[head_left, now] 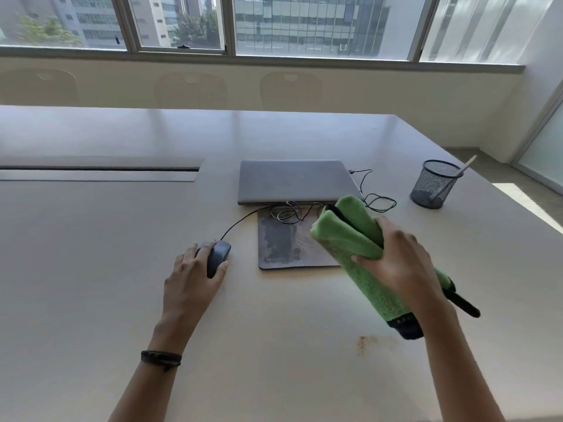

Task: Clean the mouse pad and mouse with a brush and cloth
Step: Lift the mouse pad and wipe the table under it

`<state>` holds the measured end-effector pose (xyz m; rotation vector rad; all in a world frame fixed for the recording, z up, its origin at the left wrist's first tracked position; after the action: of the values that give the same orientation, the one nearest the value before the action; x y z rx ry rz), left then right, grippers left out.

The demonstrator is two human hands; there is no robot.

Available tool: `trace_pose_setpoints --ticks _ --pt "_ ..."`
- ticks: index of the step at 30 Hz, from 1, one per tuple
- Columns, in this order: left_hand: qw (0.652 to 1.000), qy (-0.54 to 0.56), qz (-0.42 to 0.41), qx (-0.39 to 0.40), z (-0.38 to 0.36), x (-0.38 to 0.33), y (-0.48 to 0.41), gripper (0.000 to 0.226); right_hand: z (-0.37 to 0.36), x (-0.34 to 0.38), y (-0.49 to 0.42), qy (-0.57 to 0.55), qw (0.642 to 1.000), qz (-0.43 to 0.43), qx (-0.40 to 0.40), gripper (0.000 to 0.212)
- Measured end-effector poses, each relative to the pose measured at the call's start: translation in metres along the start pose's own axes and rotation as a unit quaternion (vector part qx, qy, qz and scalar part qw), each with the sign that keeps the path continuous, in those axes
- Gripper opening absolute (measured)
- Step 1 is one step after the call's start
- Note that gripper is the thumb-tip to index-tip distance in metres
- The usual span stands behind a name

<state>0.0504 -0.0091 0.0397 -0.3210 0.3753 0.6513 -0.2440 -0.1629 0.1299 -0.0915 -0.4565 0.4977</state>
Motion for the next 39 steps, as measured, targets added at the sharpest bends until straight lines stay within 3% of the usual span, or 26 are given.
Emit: trace_pose_setpoints --ticks 7,18,22,29,36,39 --pt "1.000 -0.011 0.017 -0.006 0.005 0.000 0.002 0.059 -0.029 0.078 -0.006 0.002 0.993 0.116 0.003 0.037" --pt "0.998 0.057 0.018 -0.017 0.024 0.002 -0.010 0.070 -0.085 0.133 -0.032 0.054 0.987 0.150 0.027 0.050" --pt "0.995 0.095 0.019 -0.020 0.039 0.013 -0.027 0.069 -0.111 0.156 -0.034 0.101 0.970 0.204 0.089 0.062" --pt "0.990 0.138 0.017 0.005 0.050 0.031 -0.063 0.065 -0.124 0.188 -0.026 0.150 0.950 0.253 0.106 0.041" --pt "0.987 0.161 0.018 0.025 0.064 0.040 -0.087 0.058 -0.123 0.226 -0.021 0.154 0.941 0.299 0.045 0.039" --pt "0.984 0.173 0.019 0.035 0.068 0.044 -0.094 0.059 -0.132 0.240 -0.013 0.157 0.930 0.323 0.079 0.038"
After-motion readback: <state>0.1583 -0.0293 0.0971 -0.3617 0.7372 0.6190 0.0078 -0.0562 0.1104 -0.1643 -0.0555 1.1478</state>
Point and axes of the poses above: each hand's wrist, its own y-axis away from the middle knuckle, its own z-axis out of the back of the hand, x = y × z, the point moved 10 cm from there along -y, towards the middle knuckle, and after that the axes turned 6 degrees about x, right-handed, at the moved point
